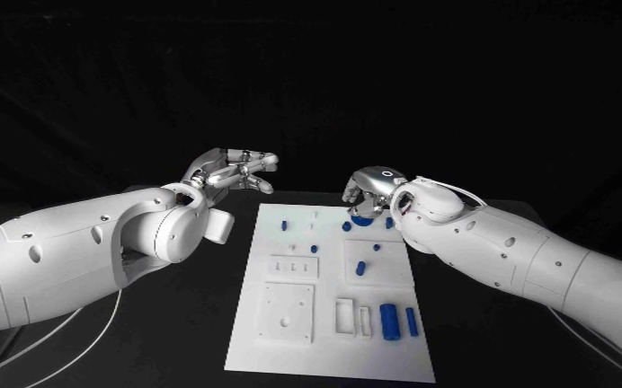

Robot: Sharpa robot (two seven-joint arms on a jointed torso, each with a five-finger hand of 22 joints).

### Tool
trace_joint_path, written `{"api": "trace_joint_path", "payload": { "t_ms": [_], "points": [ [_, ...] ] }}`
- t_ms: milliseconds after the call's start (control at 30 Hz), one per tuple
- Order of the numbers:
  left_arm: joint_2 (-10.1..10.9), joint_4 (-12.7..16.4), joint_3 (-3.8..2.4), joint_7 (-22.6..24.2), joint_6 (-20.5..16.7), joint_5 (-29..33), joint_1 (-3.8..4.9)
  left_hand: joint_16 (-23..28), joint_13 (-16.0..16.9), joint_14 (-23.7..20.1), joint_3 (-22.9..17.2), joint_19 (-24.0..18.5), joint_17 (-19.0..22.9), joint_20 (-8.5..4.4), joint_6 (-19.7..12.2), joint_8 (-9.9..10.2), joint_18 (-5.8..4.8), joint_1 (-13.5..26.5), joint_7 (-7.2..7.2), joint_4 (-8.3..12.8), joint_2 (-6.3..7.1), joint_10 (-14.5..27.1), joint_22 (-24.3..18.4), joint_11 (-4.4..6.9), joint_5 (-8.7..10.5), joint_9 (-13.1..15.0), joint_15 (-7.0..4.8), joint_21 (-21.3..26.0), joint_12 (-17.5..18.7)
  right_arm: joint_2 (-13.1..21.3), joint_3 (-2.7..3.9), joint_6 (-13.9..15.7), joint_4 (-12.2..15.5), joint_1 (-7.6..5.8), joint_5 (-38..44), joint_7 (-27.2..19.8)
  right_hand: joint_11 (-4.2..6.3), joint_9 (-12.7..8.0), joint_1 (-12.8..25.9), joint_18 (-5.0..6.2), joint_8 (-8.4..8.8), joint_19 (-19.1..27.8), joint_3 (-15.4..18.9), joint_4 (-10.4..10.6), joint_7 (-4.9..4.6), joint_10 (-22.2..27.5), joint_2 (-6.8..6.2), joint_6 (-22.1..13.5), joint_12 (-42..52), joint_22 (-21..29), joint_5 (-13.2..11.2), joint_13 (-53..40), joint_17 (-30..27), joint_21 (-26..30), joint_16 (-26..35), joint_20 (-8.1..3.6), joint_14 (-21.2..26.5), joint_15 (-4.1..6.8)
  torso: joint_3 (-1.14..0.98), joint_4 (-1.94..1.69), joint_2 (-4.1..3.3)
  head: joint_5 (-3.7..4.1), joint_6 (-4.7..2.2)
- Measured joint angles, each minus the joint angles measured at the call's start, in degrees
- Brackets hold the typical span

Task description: Assemble the parts on the task board

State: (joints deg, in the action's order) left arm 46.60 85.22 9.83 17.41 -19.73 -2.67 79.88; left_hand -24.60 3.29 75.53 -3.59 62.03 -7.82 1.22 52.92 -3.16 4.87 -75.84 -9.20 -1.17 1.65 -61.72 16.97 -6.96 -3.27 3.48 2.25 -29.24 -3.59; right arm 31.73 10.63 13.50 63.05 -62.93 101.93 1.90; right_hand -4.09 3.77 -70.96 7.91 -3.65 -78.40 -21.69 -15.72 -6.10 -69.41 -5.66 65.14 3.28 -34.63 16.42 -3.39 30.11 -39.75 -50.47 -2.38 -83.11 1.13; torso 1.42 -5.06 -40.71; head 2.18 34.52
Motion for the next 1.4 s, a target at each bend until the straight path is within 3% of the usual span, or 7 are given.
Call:
{"api": "trace_joint_path", "payload": {
  "t_ms": [133,600,1067,1200,1400],
  "points": [
    [-0.17,-0.67,0.01,0.0,0.22,-0.13,0.0,0.0,0.0,0.0,0.0,0.0,0.11,0.0,0.0,0.0,0.0,0.23,0.0,0.0,-0.23,0.0,0.05,0.0,0.0,0.0,0.0,0.0,0.0,-0.12,-0.05,-0.29,0.23,0.59,1.38,0.46,0.0,0.0,-0.3,-0.01,0.0,-0.21,0.0,0.0,0.0,0.0,-0.3,0.0,0.0,-1.38,-0.23,0.0,-0.37,0.95,-0.46,-0.18,0.0,0.0,0.03,-0.05,-0.35,0.0,-0.02],
    [-0.64,-2.07,0.13,0.02,0.65,-0.35,-0.29,0.0,-0.01,0.0,0.0,-0.2,0.18,0.21,0.0,0.0,0.0,0.23,0.0,0.0,-0.23,0.0,0.04,0.0,0.0,-0.01,0.0,-0.25,0.0,-0.65,-0.05,-1.01,0.26,1.49,3.86,1.21,0.0,0.0,-0.3,-0.05,0.0,-1.23,0.0,0.0,-0.01,0.41,-0.3,0.0,0.0,-5.3,-0.45,0.0,-0.71,3.58,-0.89,0.06,0.13,-0.13,0.5,-0.2,-1.29,0.42,-0.31],
    [-0.6,-1.71,0.13,0.02,0.86,-0.4,-0.32,0.0,-0.01,0.0,0.0,-0.2,0.17,0.21,0.0,0.0,0.0,0.23,0.0,0.0,-0.23,0.0,0.03,0.0,0.0,-0.02,0.0,-0.25,0.0,-1.26,-0.11,-1.71,-0.47,1.88,4.87,1.72,-0.16,0.0,-0.54,-0.09,0.0,-2.59,-0.56,-0.26,-0.01,1.09,-0.54,-0.01,0.0,-10.89,-0.44,0.0,-0.9,7.78,-1.2,0.12,0.19,-0.2,0.81,-0.36,-1.71,0.4,-0.25],
    [-0.58,-1.58,0.13,0.0,0.9,-0.41,-0.32,0.0,-0.01,0.0,0.0,-0.2,0.17,0.21,0.0,0.0,0.0,0.23,0.0,0.0,-0.23,0.0,0.03,0.0,0.0,-0.02,0.0,-0.25,0.0,-1.31,-0.14,-1.74,-0.6,1.97,5.24,2.11,-0.3,0.0,-0.59,-0.1,0.0,-2.8,-1.65,-0.18,-0.01,1.34,-0.77,-0.01,0.0,-11.78,-1.95,0.0,-0.96,7.82,-1.19,0.14,0.19,-0.2,0.88,-0.36,-1.79,0.35,-0.25],
    [-0.54,-1.51,0.12,-0.03,0.95,-0.42,-0.31,-0.27,-0.01,0.0,0.24,-0.42,0.38,-0.01,0.0,0.0,0.0,0.46,0.0,0.24,-0.45,0.2,0.03,-0.2,0.0,-0.02,0.01,-0.66,0.0,-1.41,-0.18,-1.79,-0.76,2.01,5.77,2.66,-0.41,0.0,-0.61,-0.34,0.0,-2.89,-2.34,0.08,-0.01,2.05,-1.22,-0.01,0.0,-13.02,-2.22,0.0,-0.96,8.29,-1.19,0.23,0.25,-0.25,0.98,-0.35,-1.89,0.26,-0.25]
  ]
}}
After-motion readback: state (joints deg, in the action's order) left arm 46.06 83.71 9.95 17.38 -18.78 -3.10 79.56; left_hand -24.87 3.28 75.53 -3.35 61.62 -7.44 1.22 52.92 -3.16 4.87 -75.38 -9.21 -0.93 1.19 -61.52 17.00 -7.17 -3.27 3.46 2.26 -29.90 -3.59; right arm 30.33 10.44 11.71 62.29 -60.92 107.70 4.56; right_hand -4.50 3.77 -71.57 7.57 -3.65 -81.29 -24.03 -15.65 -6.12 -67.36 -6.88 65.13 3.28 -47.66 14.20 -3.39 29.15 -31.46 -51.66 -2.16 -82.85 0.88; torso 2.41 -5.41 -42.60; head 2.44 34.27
